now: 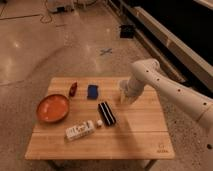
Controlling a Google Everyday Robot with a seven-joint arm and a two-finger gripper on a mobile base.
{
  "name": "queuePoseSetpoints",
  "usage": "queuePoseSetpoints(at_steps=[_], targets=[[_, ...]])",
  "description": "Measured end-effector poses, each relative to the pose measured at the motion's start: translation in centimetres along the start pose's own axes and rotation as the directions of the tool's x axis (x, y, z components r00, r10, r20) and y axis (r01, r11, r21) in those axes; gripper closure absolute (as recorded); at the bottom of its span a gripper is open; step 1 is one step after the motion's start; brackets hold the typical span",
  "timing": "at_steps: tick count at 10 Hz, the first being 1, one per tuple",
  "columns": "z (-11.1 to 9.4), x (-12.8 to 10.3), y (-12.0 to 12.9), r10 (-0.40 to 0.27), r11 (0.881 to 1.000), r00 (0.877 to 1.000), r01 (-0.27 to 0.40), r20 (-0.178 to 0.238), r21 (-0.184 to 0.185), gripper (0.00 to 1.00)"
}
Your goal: Move the arm in a circular motion
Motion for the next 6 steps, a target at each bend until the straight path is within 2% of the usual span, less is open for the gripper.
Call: queuePoseSetpoints(at_steps=[1, 3, 4, 5, 6], targets=[[0.5, -0.1, 0.2, -0.012, 1.0, 1.0, 0.012, 0.004, -0.003, 0.57], [-0.1, 0.1, 1.0, -0.002, 1.0, 1.0, 0.002, -0.003, -0.008, 0.57], [-0.5, 0.8, 0.6, -0.005, 1.0, 1.0, 0.005, 0.0, -0.015, 0.57], [-0.5, 2.1, -0.8, -0.037, 0.999, 0.999, 0.037, 0.004, -0.017, 0.57], [-0.3, 2.0, -1.0, -0.035, 0.999, 0.999, 0.035, 0.01, -0.016, 0.57]])
